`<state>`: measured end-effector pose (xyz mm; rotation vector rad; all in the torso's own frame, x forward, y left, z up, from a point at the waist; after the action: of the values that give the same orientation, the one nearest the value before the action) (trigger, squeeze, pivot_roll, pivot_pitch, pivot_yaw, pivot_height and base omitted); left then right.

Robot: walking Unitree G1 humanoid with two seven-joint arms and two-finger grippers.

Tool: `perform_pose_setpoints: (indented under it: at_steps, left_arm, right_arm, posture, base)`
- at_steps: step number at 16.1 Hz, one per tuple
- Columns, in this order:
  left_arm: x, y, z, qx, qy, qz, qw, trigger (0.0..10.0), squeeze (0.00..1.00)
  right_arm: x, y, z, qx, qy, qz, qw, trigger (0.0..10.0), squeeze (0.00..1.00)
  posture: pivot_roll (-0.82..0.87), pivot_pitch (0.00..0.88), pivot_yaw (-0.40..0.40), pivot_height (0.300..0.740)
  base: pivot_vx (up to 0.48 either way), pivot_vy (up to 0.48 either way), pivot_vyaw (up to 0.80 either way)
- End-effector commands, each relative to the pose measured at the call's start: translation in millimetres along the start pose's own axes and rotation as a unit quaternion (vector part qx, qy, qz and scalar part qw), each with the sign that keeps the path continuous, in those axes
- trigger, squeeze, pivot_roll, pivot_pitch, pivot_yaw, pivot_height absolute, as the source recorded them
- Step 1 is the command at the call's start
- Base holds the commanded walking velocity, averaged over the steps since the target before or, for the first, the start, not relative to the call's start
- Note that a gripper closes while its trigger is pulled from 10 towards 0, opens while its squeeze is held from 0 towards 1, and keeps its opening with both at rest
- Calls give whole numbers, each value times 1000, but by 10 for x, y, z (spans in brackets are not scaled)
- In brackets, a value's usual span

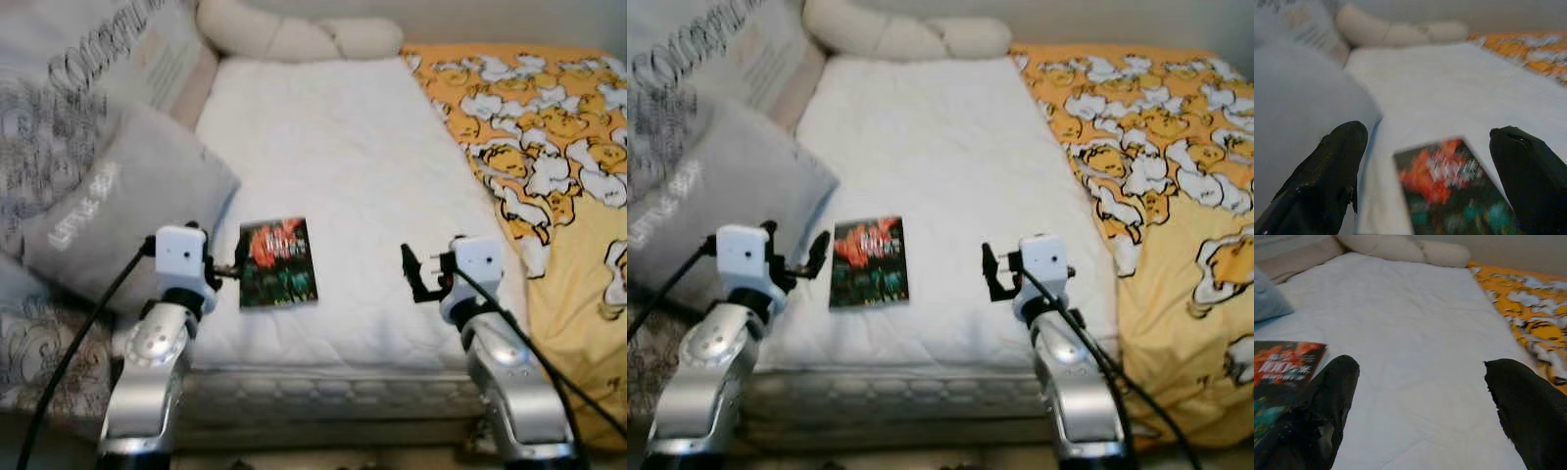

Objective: Clean up the room

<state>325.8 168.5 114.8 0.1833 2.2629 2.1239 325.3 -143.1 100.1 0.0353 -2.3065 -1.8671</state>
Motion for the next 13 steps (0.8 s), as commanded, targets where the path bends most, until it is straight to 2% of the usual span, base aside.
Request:
perform_pose_setpoints:
  at_steps: [1,4,13]
  left_arm:
    - [-6,52,3,-5,7,-4,1000,10000,592]
    - [-7,25,33,5,16,5,1000,10000,588]
    - [-24,-56,-34,8,9,21,1000,10000,592]
  right_arm:
    - [-2,2,-9,-1,-1,-3,1000,10000,0]
    - [5,-3,27,5,6,-8,1000,10000,0]
    - [32,-38,-82,14,-9,-9,1000,10000,0]
  posture:
    - [30,0,9,740]
    - [25,0,13,740]
    - [-6,0,21,740]
  base:
    - [0,-465,0]
    - [0,-461,0]
    - [0,-460,0]
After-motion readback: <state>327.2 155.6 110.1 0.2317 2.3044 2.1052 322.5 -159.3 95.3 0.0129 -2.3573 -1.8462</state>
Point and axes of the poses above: a point about 5 cm out from each wrist's last joint towards the gripper, its own x axis pointing back from the gripper into the wrist, its own y axis along the axis of the wrist's last joint, z = x × y, the point moved 6 cm from there along -x, pointing out of the wrist towards the gripper, and after that the axes turned 8 degrees about x, right-handed, at the moved point
